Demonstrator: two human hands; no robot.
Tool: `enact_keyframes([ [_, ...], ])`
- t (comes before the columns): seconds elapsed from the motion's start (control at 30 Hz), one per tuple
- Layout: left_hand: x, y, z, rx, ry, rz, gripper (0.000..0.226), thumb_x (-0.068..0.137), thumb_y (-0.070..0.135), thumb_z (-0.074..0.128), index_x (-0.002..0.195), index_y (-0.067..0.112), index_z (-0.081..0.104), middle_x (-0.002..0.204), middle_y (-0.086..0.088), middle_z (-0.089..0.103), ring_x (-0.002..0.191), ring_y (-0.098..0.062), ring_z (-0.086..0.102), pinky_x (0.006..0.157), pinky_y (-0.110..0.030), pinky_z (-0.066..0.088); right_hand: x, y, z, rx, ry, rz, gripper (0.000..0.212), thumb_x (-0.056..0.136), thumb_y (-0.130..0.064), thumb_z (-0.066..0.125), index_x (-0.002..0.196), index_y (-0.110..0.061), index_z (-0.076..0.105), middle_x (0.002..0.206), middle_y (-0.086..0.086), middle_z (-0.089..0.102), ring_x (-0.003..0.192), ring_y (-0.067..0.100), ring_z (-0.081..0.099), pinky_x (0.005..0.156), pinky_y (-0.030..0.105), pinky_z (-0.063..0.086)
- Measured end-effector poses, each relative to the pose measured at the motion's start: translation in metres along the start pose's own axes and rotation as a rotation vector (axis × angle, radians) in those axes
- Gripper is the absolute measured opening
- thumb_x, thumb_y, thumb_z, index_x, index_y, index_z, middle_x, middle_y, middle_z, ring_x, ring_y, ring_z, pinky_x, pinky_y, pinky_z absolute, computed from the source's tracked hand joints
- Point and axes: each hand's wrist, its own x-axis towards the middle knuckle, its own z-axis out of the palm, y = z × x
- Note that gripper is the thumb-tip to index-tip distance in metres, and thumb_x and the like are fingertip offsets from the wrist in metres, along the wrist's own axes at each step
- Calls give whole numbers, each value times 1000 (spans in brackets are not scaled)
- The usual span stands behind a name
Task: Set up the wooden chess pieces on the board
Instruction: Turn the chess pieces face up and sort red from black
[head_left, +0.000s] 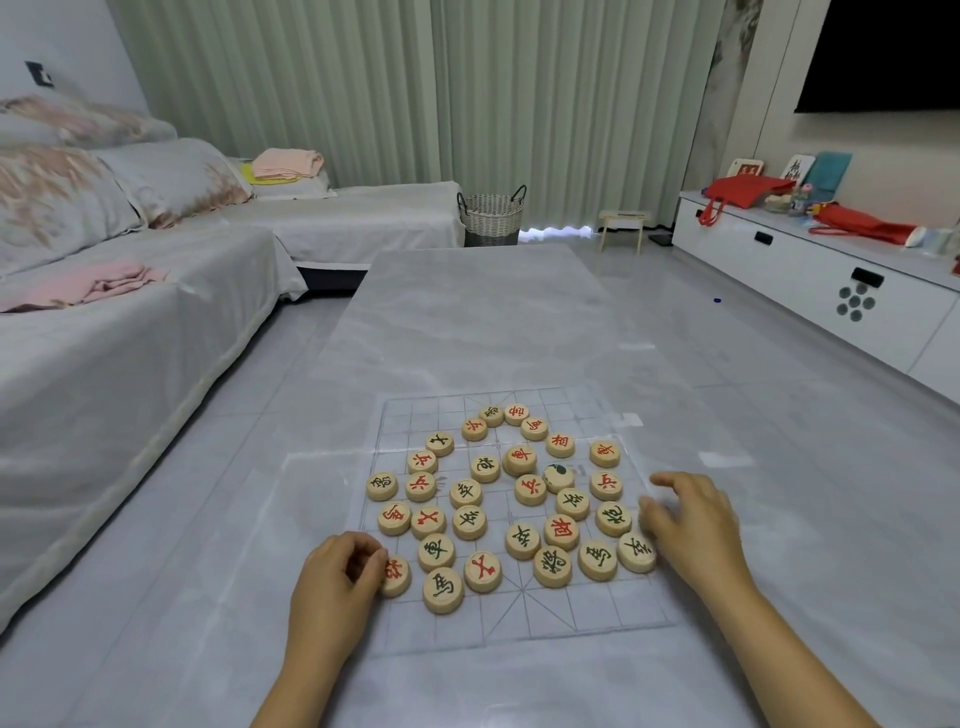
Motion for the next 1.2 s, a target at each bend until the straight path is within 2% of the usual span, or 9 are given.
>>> enact_keyframes([
  [0.17,0,1,0,-11,1,-17,19,83,13,62,71,28,57,78,6,60,78,-14,56,66,-31,48,23,-57,36,-59,-151,-249,39,90,-31,52,127,-18,51,130,3,50,121,21,40,102,33,31],
  [0.27,-1,2,-1,-46,0,-27,19,84,12,61,71,26,58,79,4,61,77,-13,57,65,-29,47,38,-82,58,-185,-218,-279,51,89,-42,51,133,-19,43,131,5,46,122,24,38,101,35,30],
  [0.37,-1,2,-2,-86,0,-56,18,84,12,61,71,24,60,79,1,62,76,-14,57,64,-27,45,48,-94,68,-274,-244,-256,51,88,-46,51,130,-18,47,129,6,49,120,25,41,99,37,32],
  [0.5,1,1,-3,-108,1,-72,18,85,13,61,71,25,60,79,1,62,76,-15,58,64,-27,44,41,-93,62,-214,-223,-284,43,86,-43,55,122,-20,54,123,4,52,116,23,42,96,35,33],
  [0.7,-1,3,-3,-67,4,-48,17,84,13,61,71,24,59,77,4,61,76,-14,57,66,-30,47,9,-92,67,-231,-401,-421,48,81,-45,60,124,-26,53,122,1,43,120,21,32,97,33,26],
  [0.83,-2,4,-2,-50,7,-31,19,83,12,62,70,25,58,76,6,60,77,-14,56,66,-31,48,14,-94,68,-215,-449,-388,50,81,-49,60,124,-25,53,126,1,41,123,21,29,100,34,27],
  [0.93,-1,3,-2,-47,4,-32,19,84,14,62,70,26,58,77,6,60,77,-14,56,66,-32,48,28,-95,65,-153,-336,-315,40,89,-43,50,123,-22,52,129,3,44,122,22,34,100,35,29],
  [1.07,-1,3,-2,-50,0,-44,19,84,14,61,70,26,58,77,6,60,77,-12,56,64,-26,45,51,-94,62,-271,-245,-237,39,94,-34,43,128,-17,49,130,9,45,121,26,38,100,37,33],
  [1.2,0,1,-3,-57,-2,-50,18,84,15,61,71,26,59,78,5,60,77,-12,56,62,-24,43,68,-84,52,-239,-295,-123,30,94,-25,41,115,-17,61,124,11,50,111,28,49,90,38,44],
])
